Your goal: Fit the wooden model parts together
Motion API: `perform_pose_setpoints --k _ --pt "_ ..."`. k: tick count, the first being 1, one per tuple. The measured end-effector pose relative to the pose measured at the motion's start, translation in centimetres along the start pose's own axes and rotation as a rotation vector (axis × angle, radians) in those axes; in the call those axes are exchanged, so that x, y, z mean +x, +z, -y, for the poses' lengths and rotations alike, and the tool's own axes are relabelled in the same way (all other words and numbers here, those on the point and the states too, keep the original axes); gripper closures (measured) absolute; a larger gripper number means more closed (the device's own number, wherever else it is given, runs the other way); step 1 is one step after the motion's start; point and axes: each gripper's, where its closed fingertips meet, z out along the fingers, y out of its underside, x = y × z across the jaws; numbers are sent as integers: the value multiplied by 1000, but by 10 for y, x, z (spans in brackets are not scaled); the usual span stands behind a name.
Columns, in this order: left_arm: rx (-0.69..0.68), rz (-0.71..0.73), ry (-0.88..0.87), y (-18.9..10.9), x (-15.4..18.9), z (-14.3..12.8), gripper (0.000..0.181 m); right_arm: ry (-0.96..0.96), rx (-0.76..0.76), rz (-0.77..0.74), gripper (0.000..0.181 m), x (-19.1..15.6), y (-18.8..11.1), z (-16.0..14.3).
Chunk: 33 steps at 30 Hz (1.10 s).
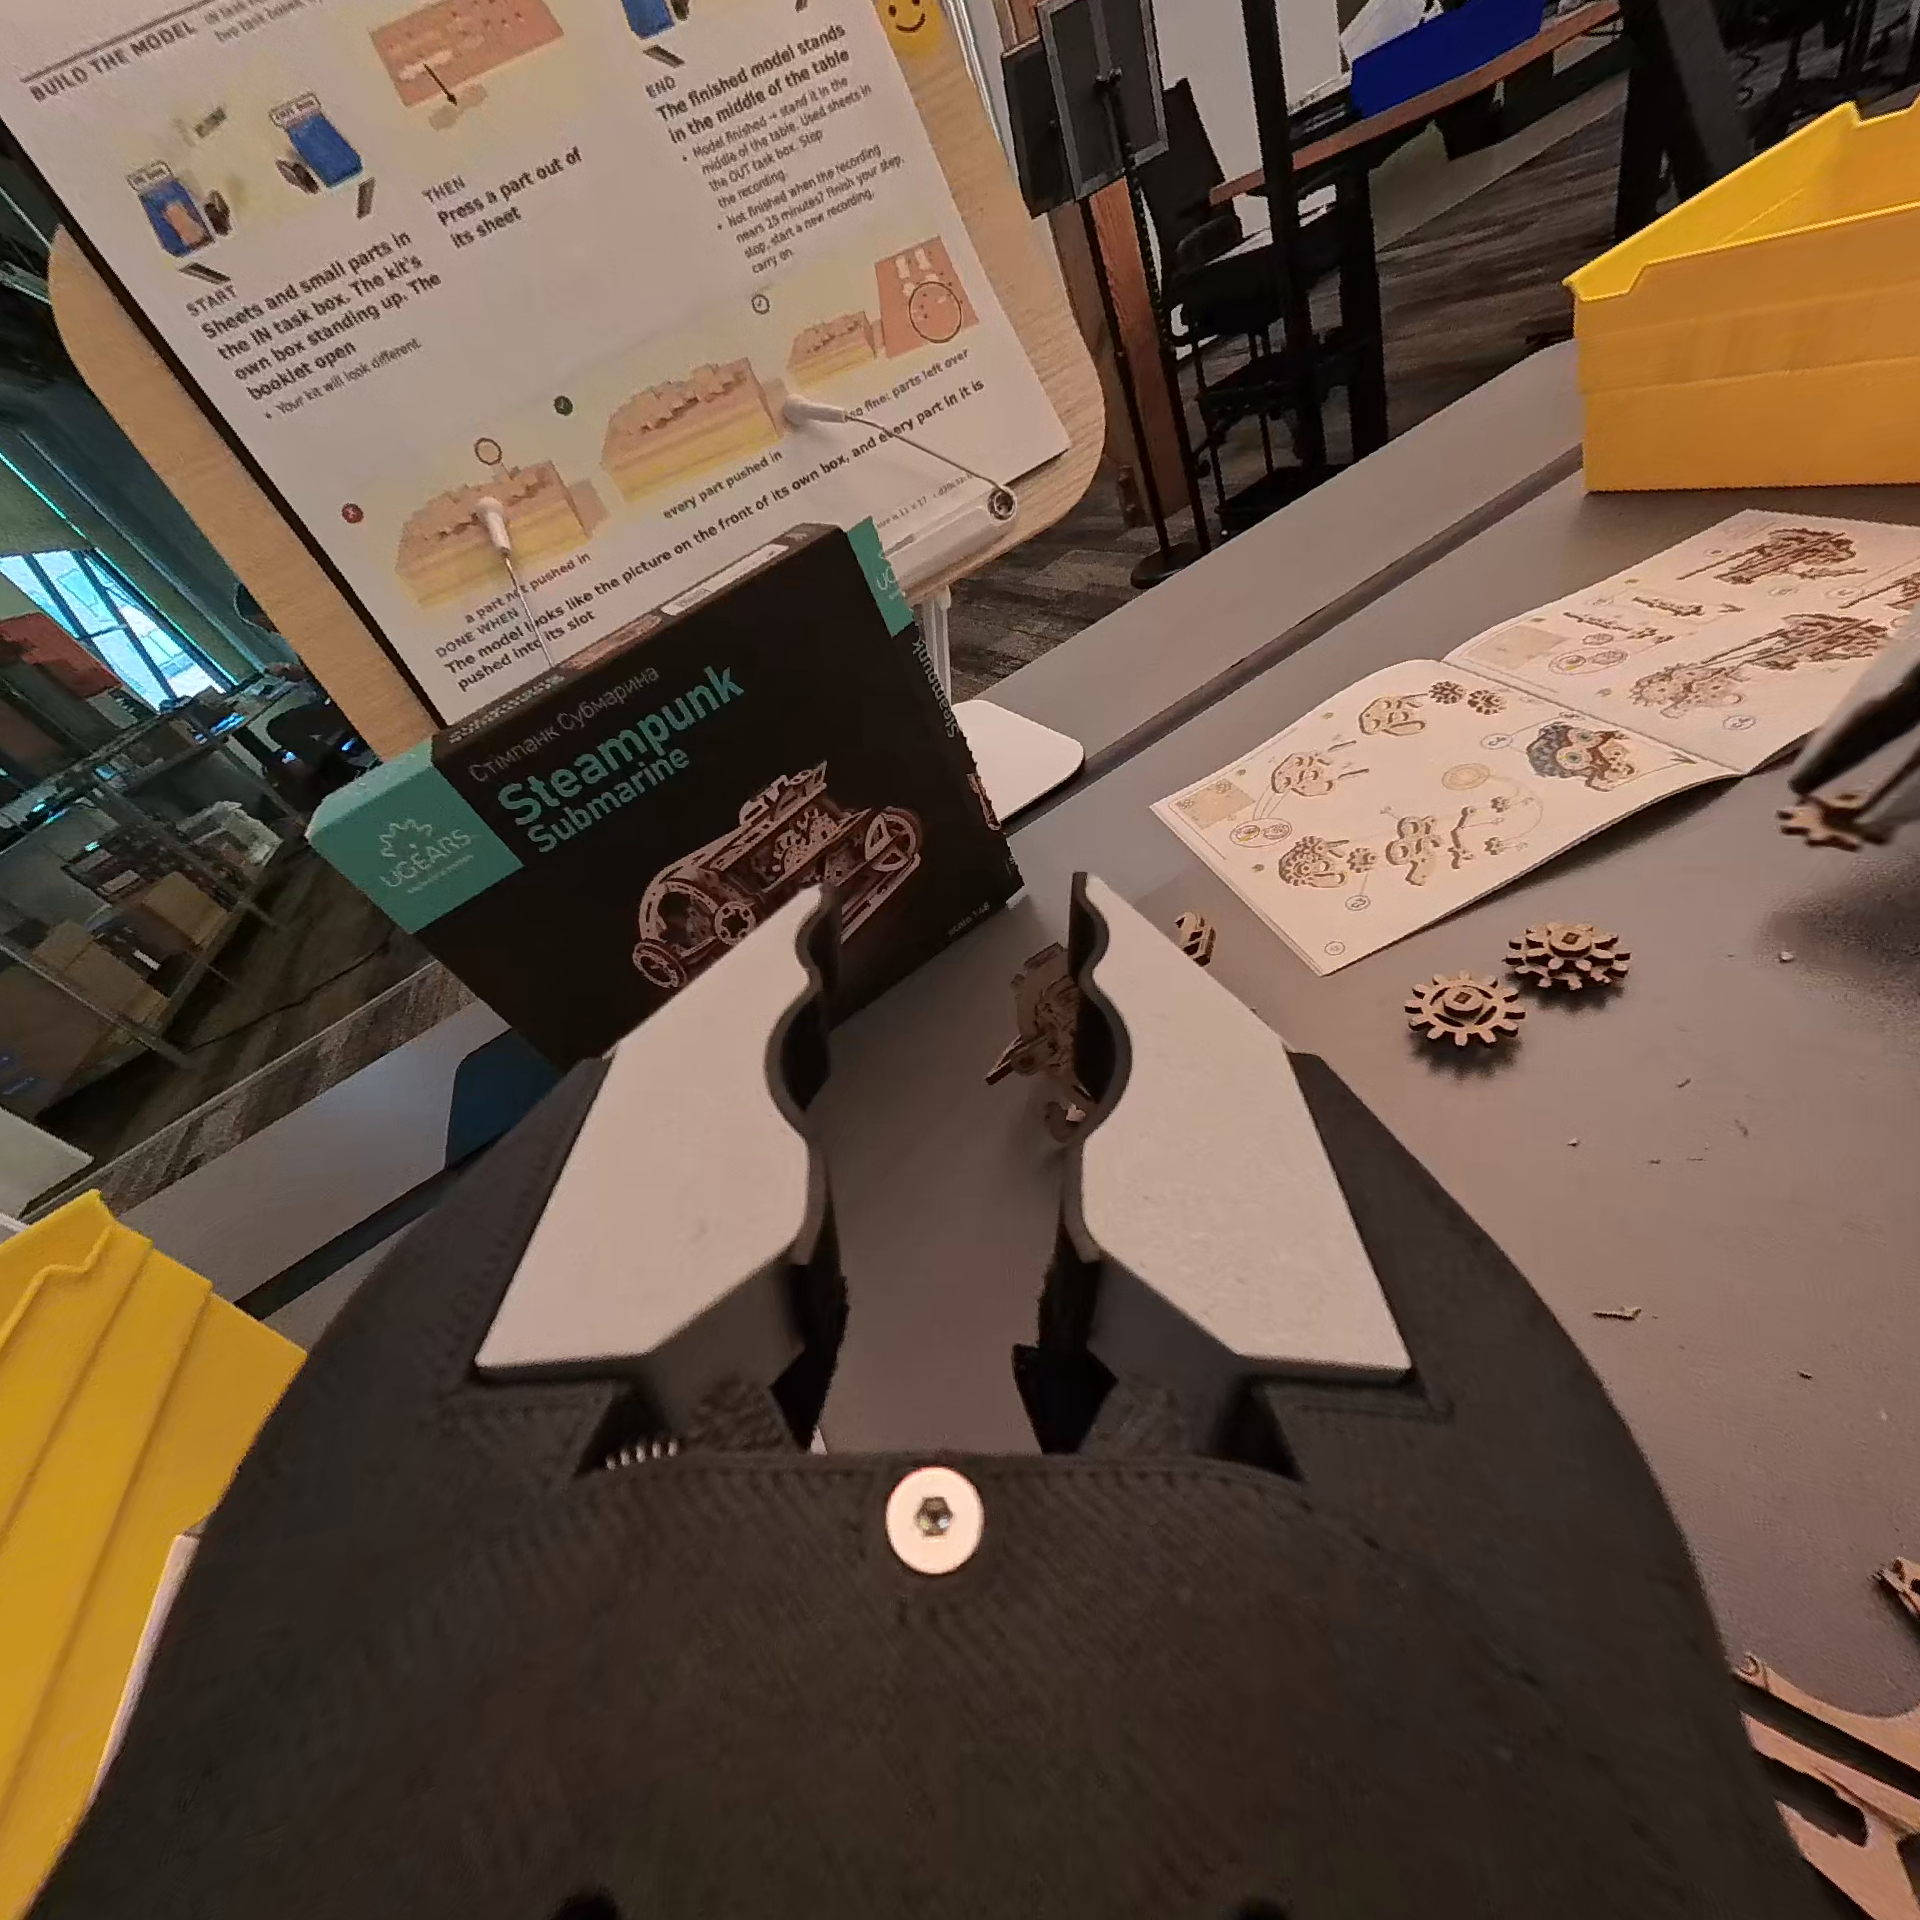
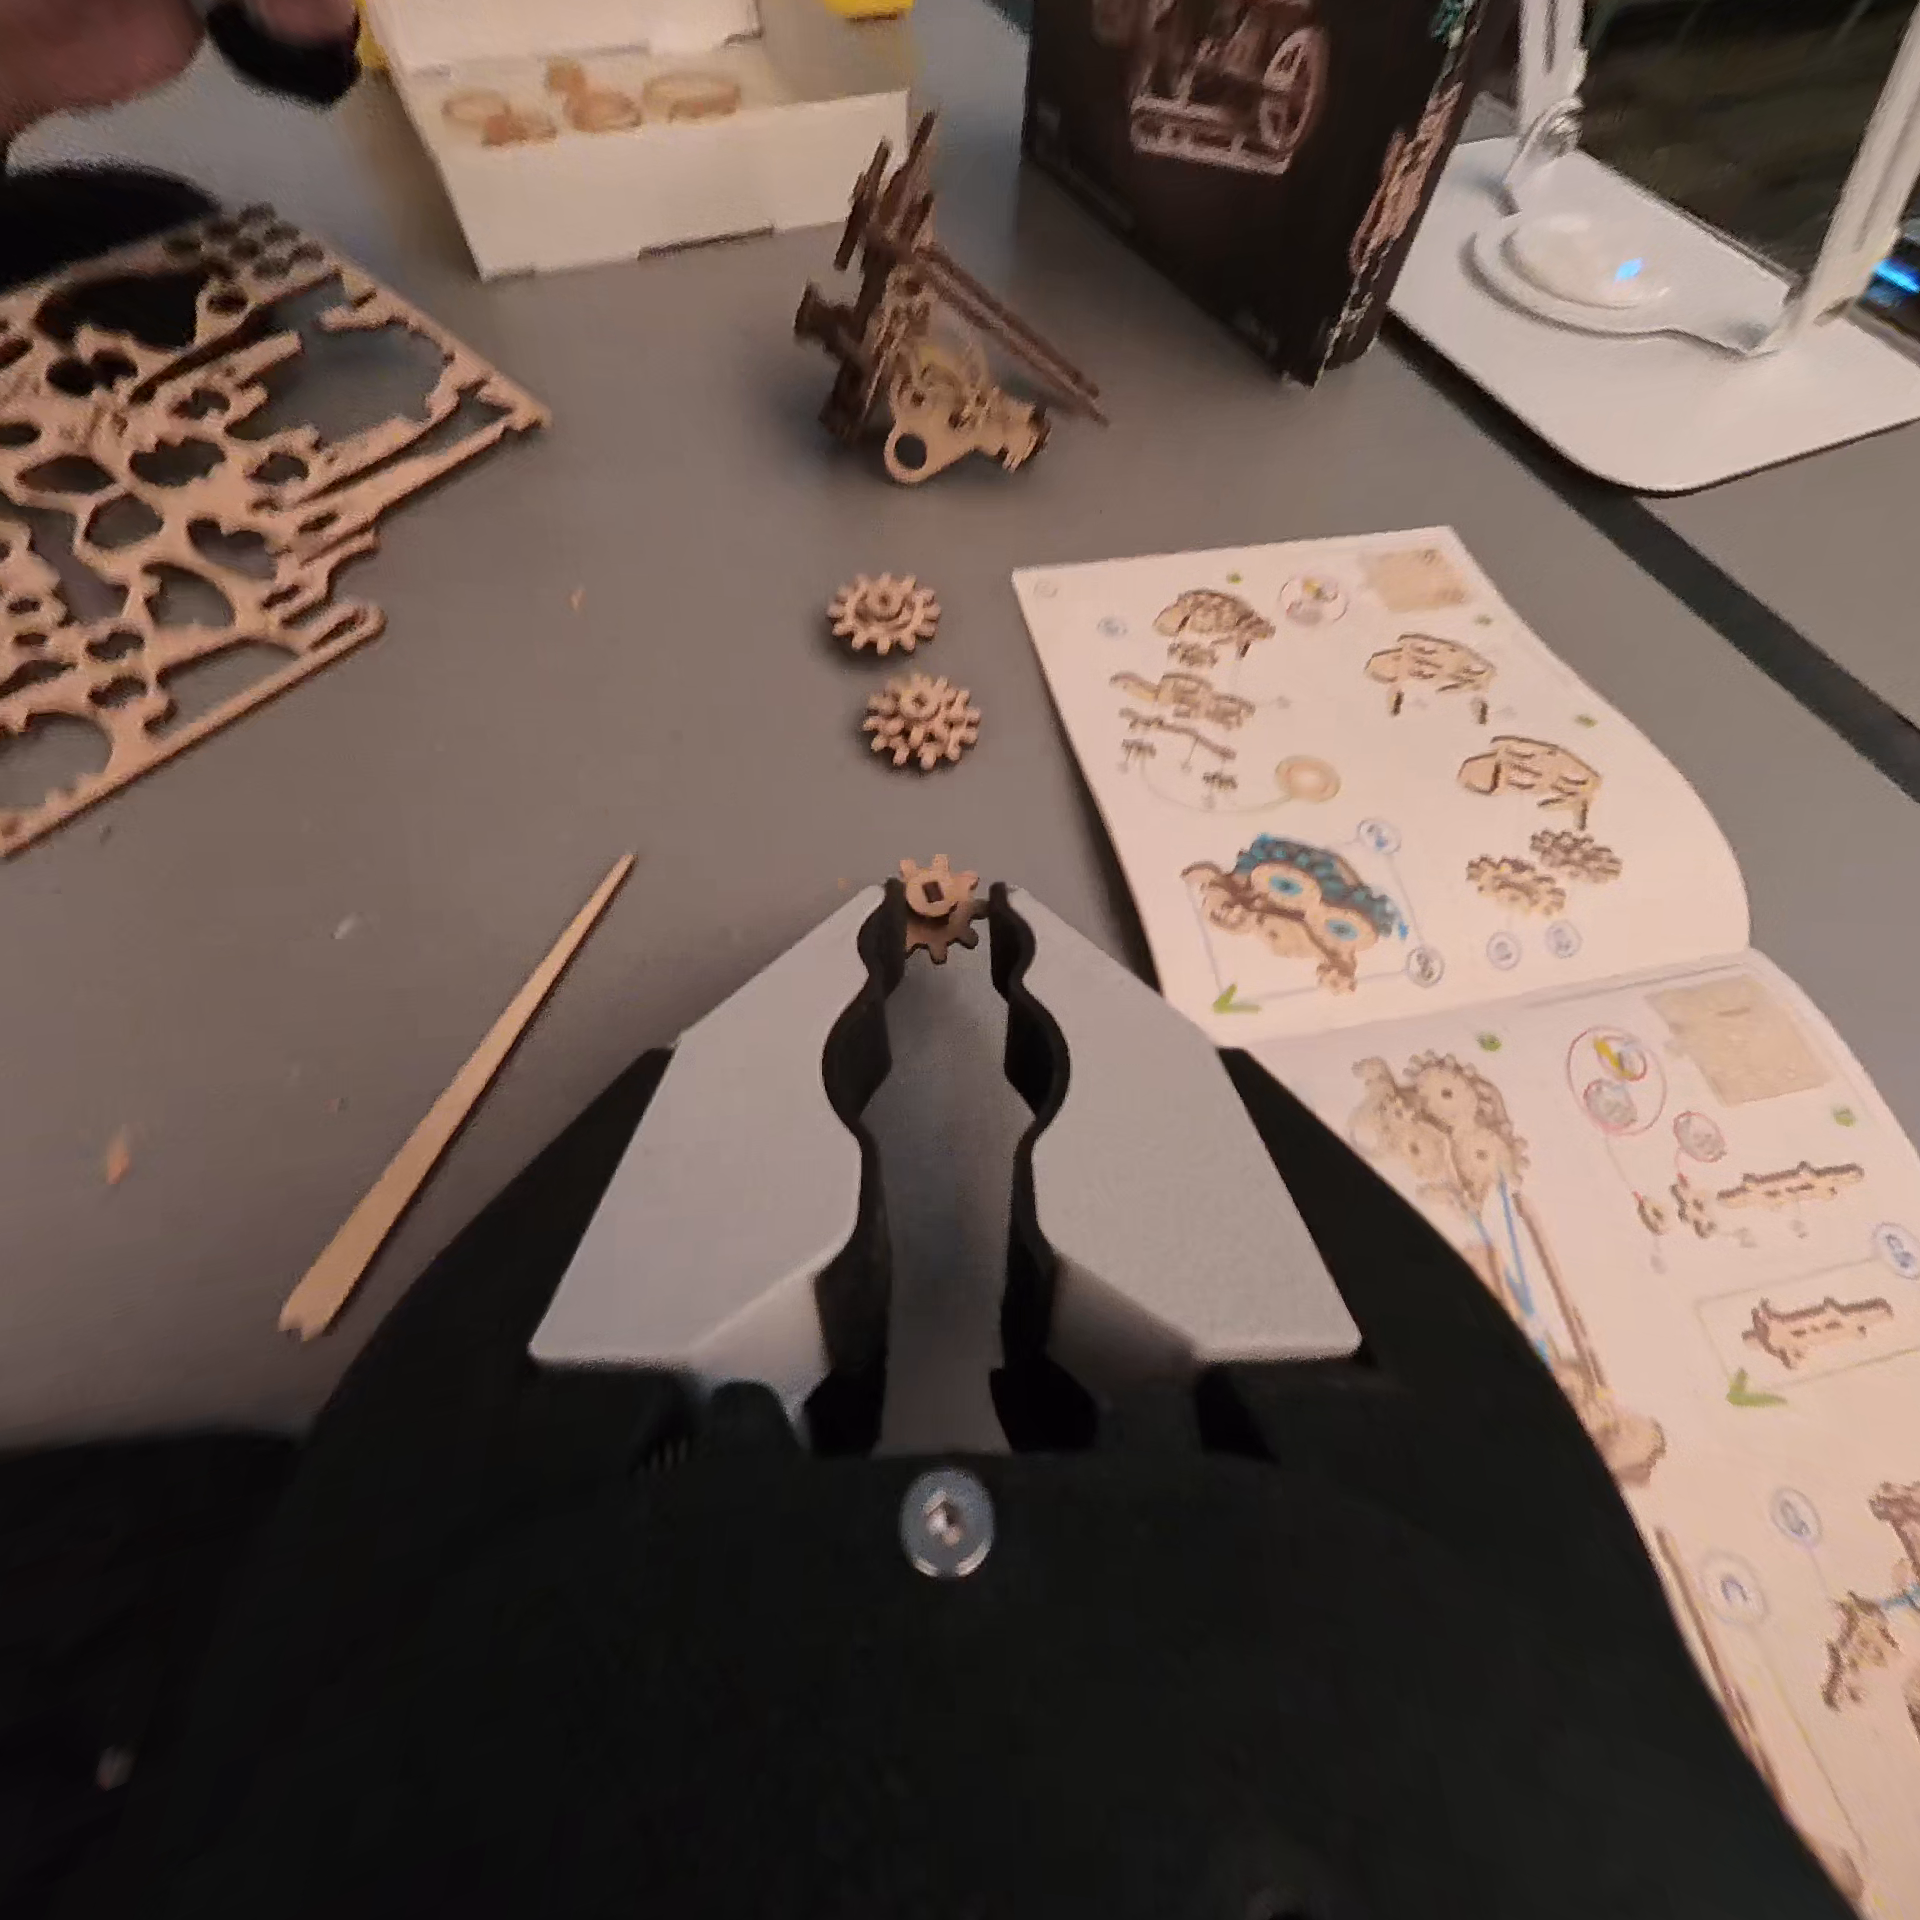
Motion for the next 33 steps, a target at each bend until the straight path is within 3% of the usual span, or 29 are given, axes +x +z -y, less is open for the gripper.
perform_pose_setpoints --k 7,23,27,33 --pt "-20 6 4 2 -1 -5 139 -15 -92 -45 166 8 34 3" --pt "-44 -5 12 4 2 -10 139 -15 -120 -29 159 5 35 0" --pt "-35 11 10 0 -3 -7 138 3 12 -70 143 1 4 18" --pt "-34 8 -40 -3 -7 -6 138 -85 176 -259 151 3 -53 5"
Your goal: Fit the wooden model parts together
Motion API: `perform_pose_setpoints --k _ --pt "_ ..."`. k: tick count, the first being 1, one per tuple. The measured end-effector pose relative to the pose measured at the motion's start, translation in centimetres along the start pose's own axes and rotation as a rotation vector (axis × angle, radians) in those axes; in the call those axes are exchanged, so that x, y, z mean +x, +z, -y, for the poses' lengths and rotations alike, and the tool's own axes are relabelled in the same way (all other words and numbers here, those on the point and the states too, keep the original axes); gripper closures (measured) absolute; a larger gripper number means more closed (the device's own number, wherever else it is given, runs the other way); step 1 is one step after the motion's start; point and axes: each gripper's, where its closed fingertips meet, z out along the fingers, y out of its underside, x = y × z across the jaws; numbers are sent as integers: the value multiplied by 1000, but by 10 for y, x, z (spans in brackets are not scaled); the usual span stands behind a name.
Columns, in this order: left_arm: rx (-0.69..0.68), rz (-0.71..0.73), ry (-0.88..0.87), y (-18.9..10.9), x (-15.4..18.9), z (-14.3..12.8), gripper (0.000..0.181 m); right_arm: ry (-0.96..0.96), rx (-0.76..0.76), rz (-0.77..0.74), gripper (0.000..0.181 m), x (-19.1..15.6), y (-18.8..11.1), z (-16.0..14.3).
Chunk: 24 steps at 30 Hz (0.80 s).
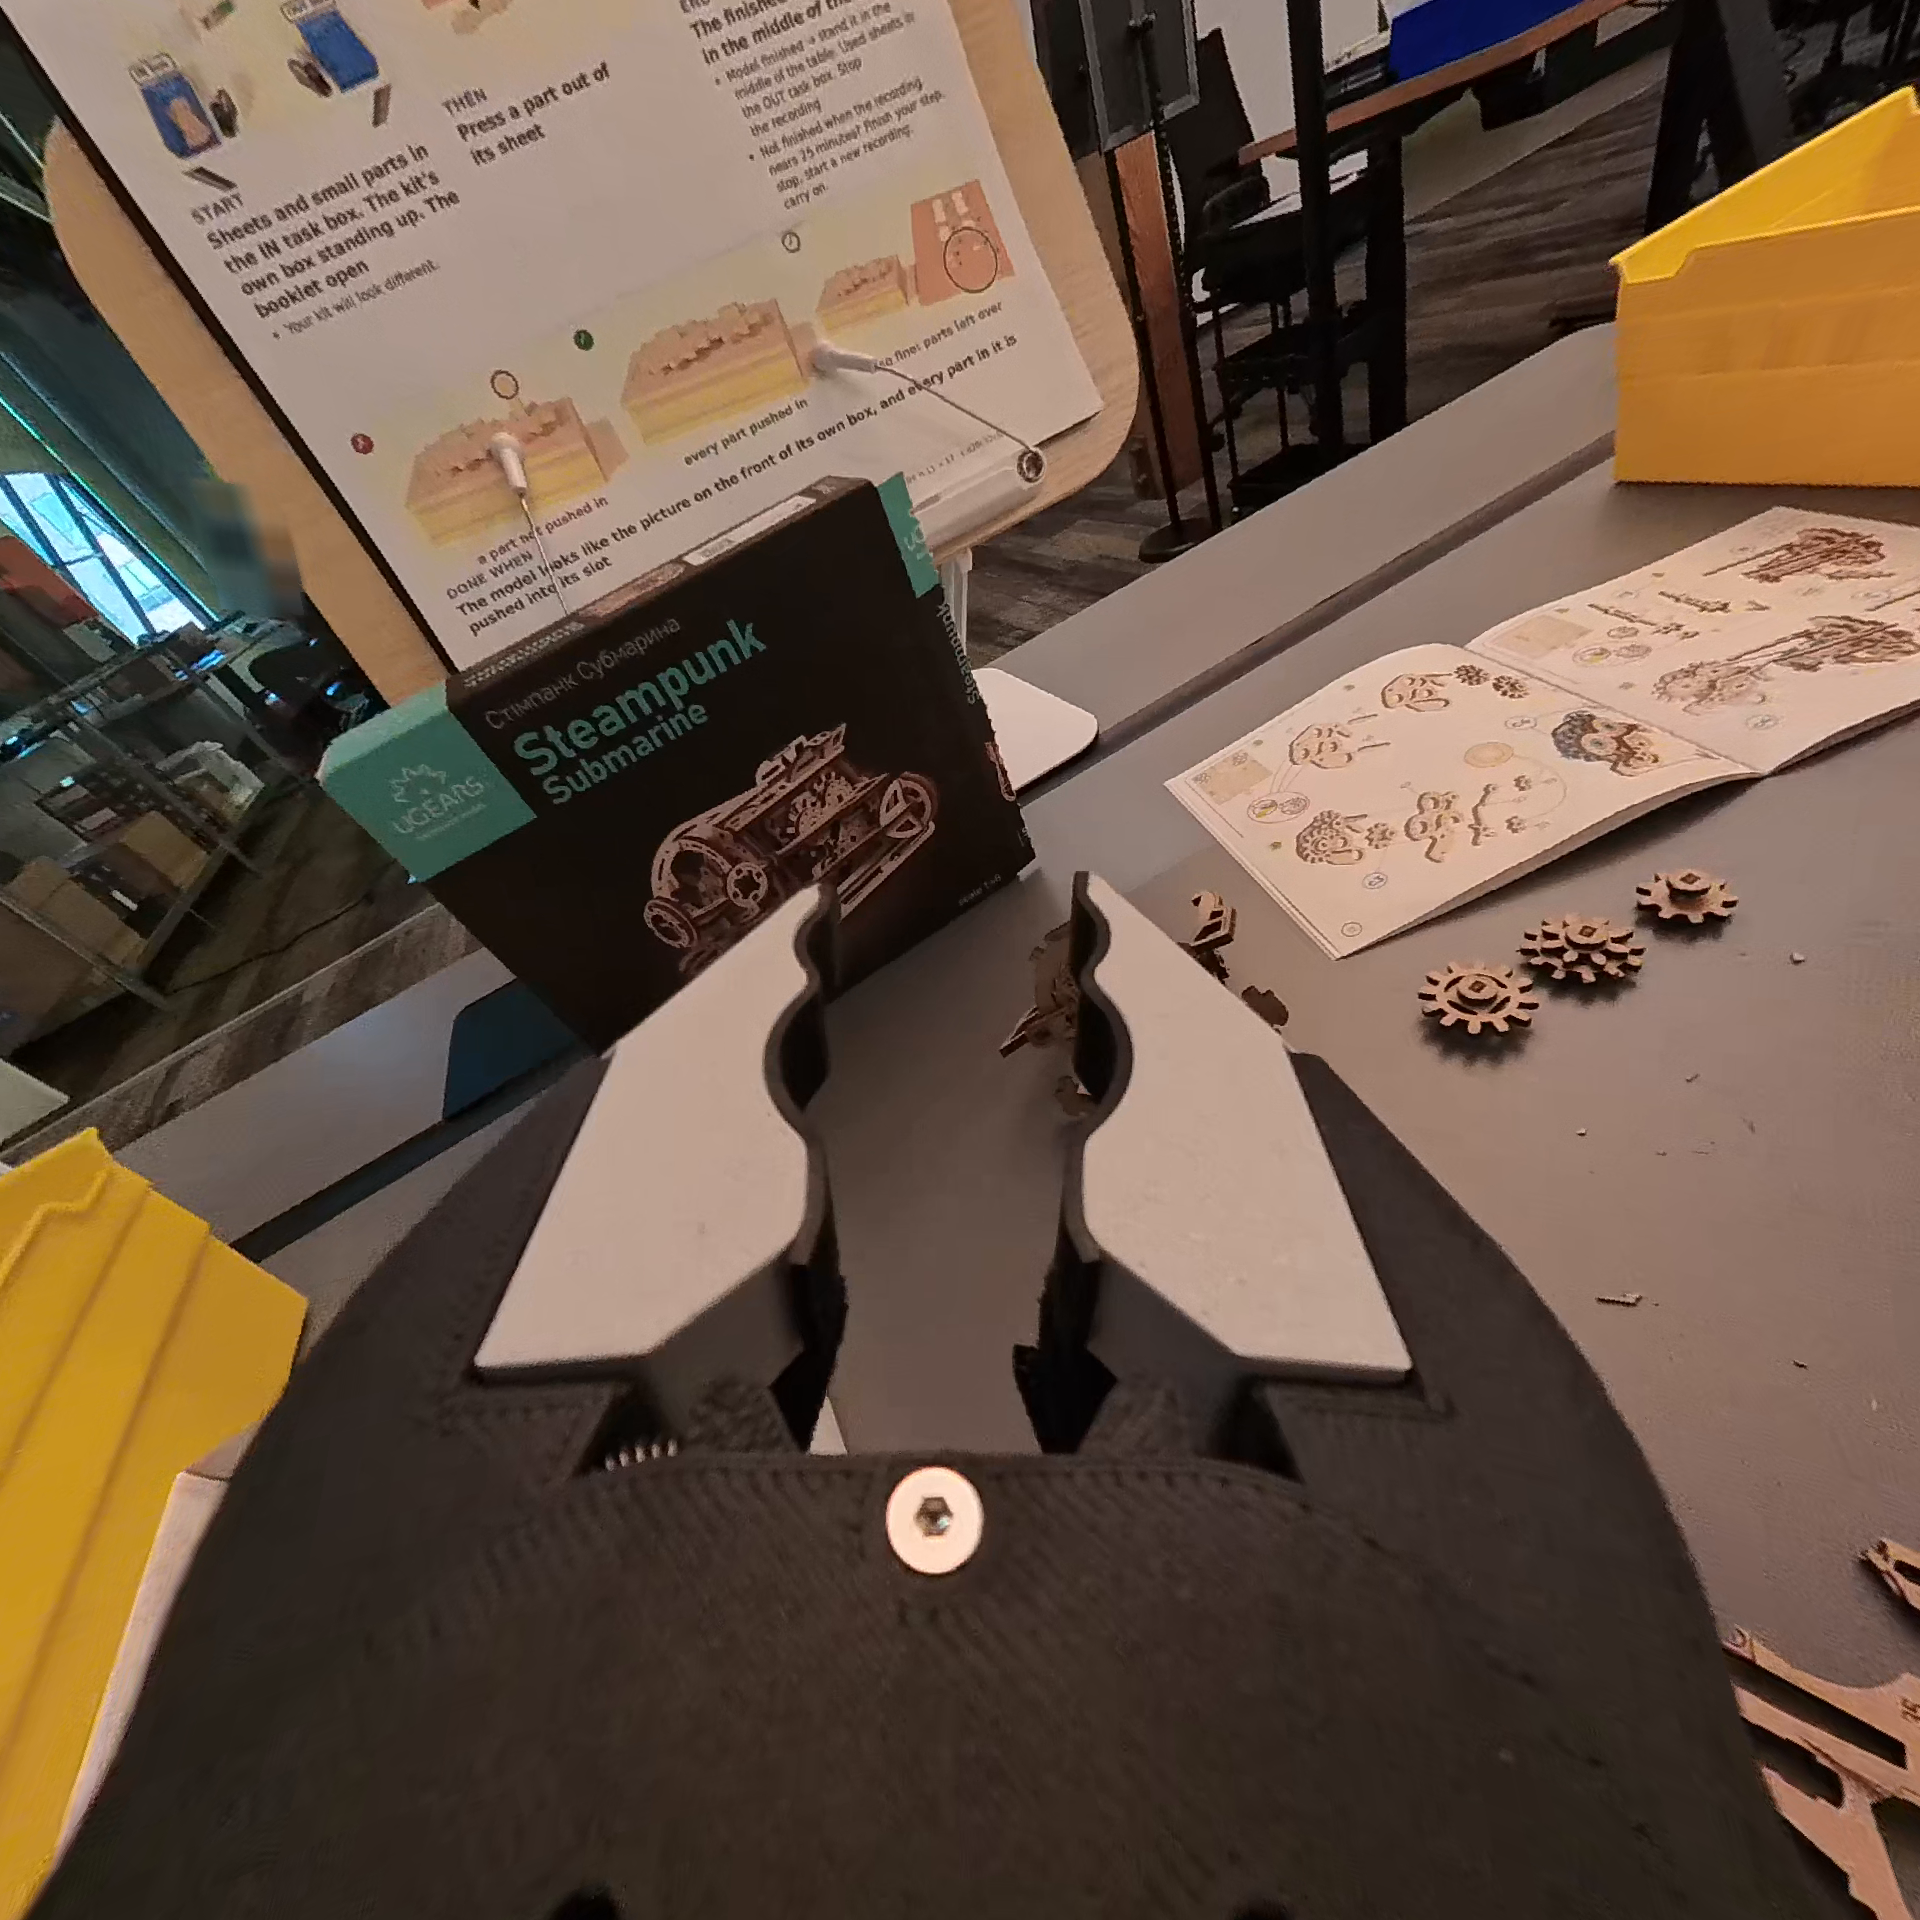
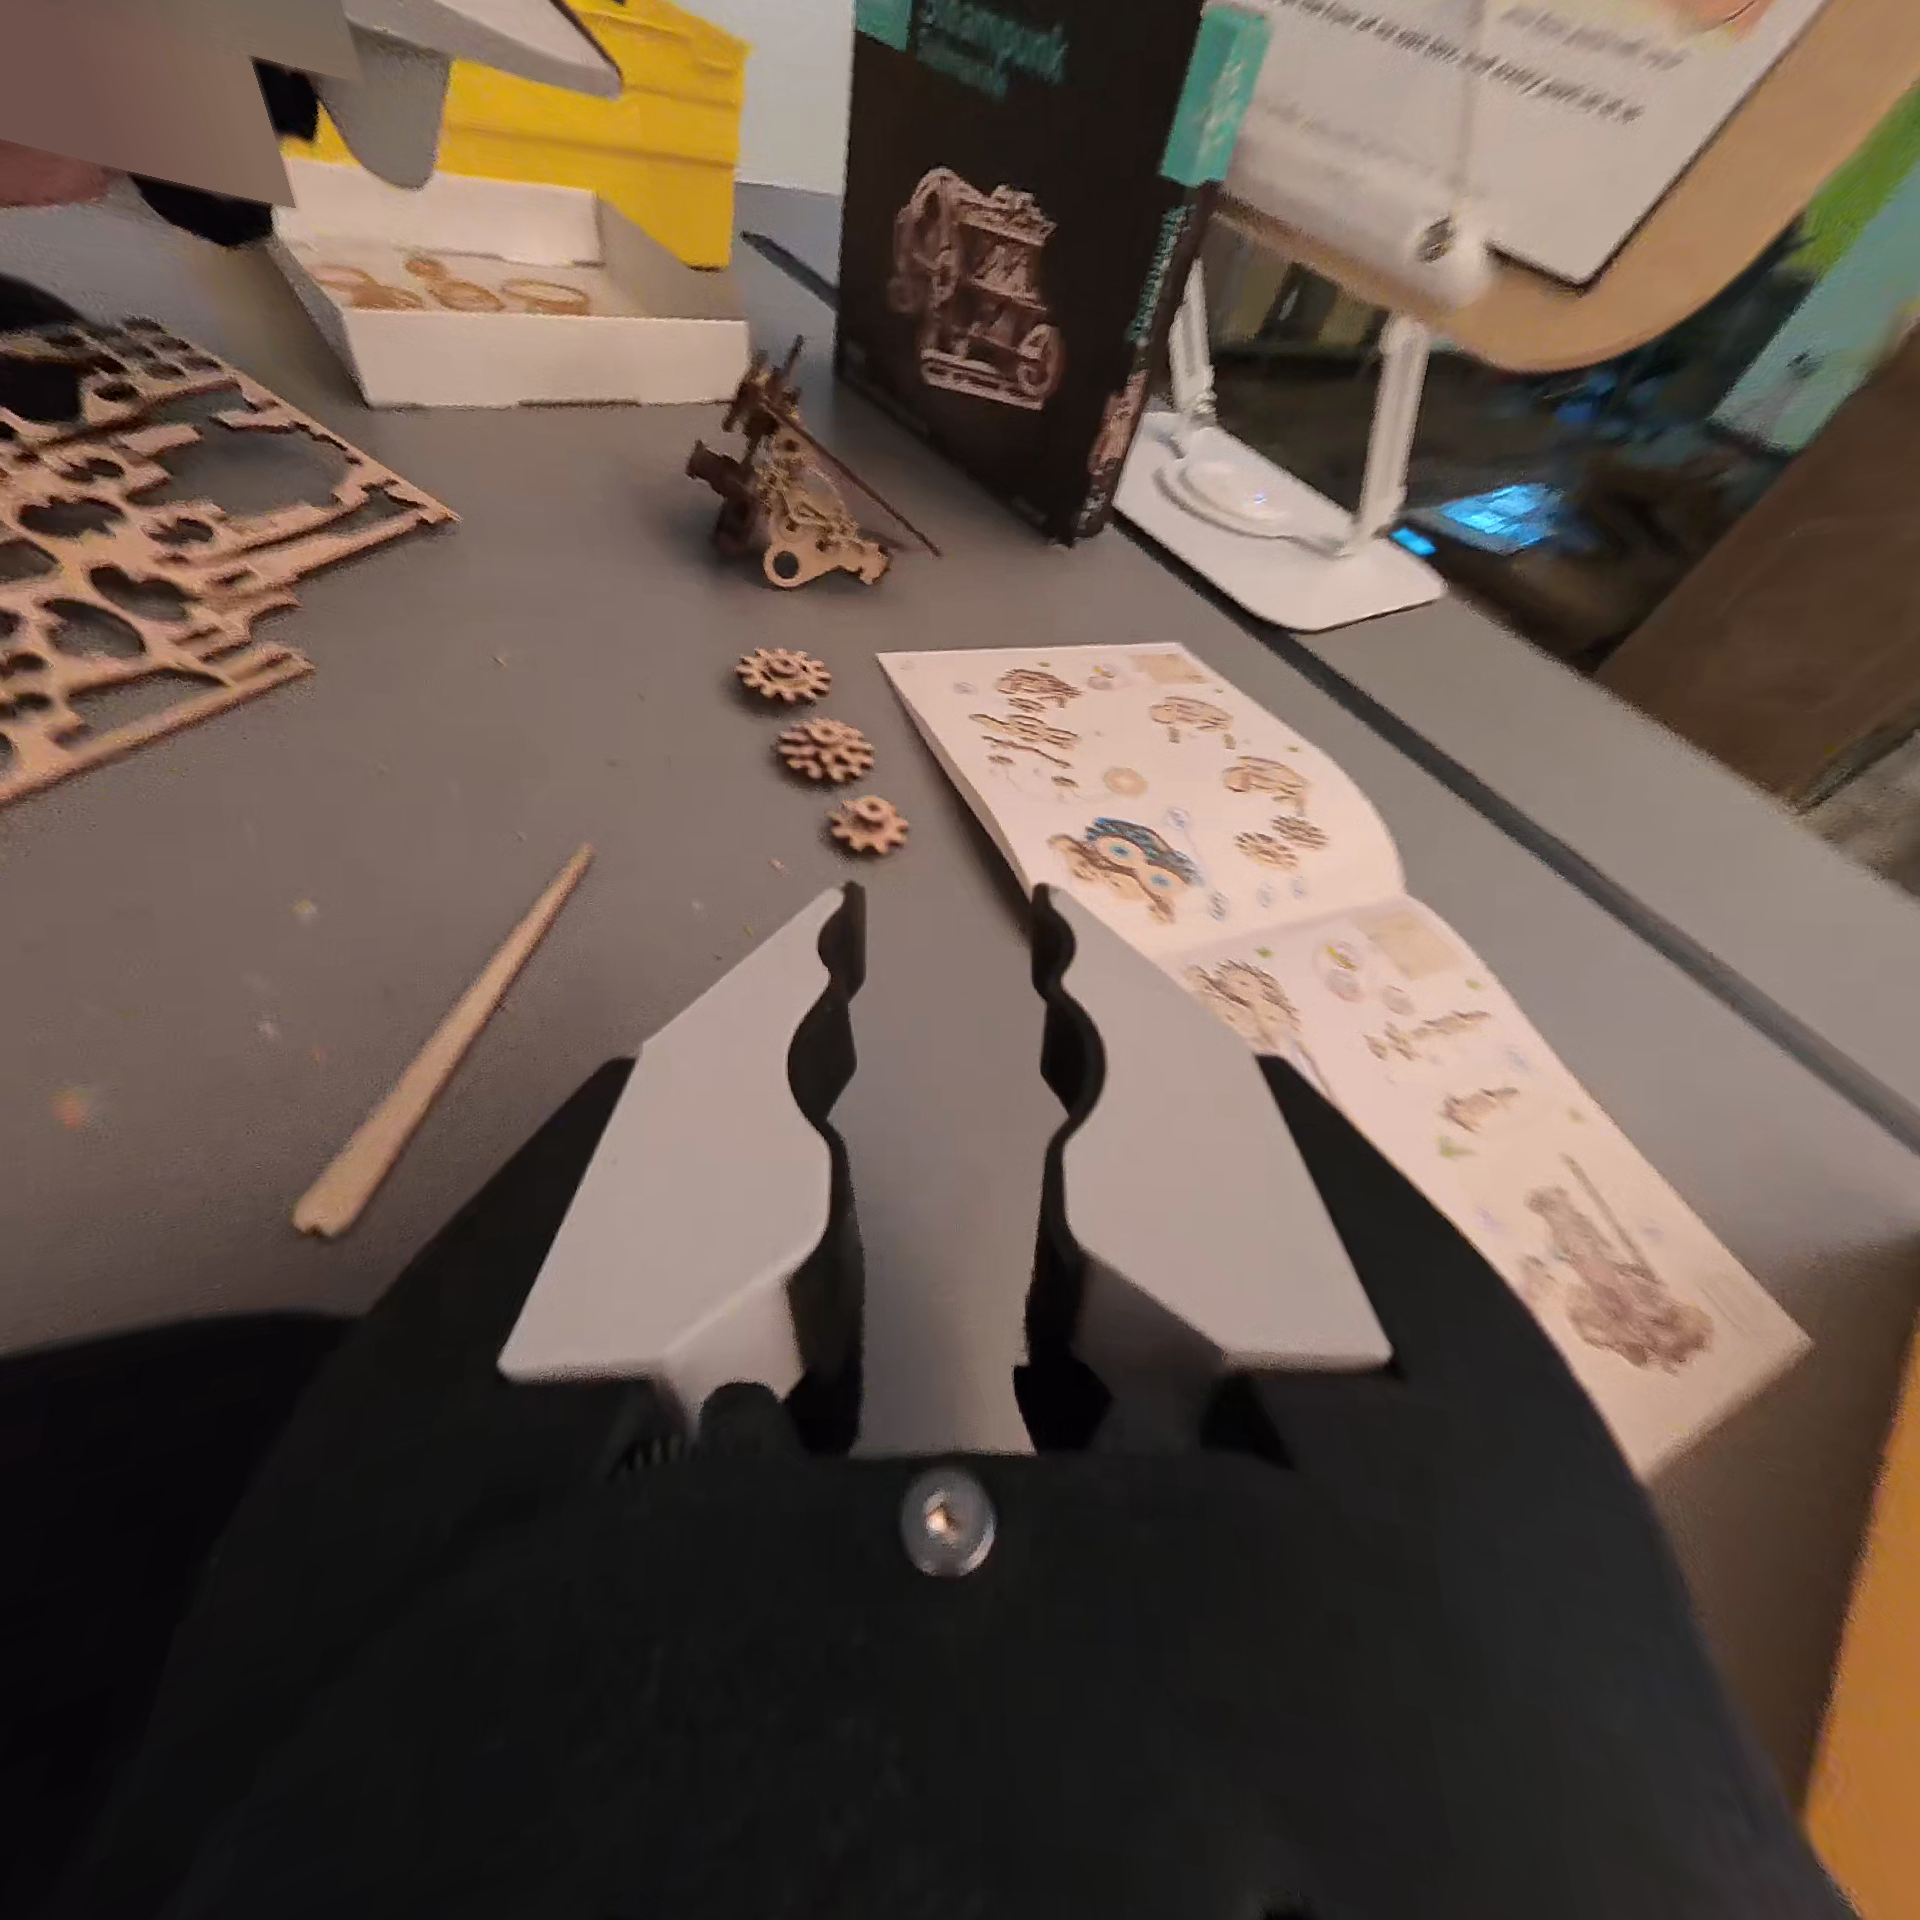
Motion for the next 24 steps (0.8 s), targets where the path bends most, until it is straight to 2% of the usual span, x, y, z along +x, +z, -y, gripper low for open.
perform_pose_setpoints --k 4,10,16,24 --pt "-3 0 13 1 4 0 139 -155 2 -34 151 6 1 -3" --pt "-11 4 23 3 9 -2 140 -231 -10 18 162 -11 7 -6" --pt "-35 16 30 5 7 -9 143 -197 -13 9 171 -7 5 -6" --pt "-56 31 1 6 0 -15 143 -167 3 -4 174 -2 2 -5"
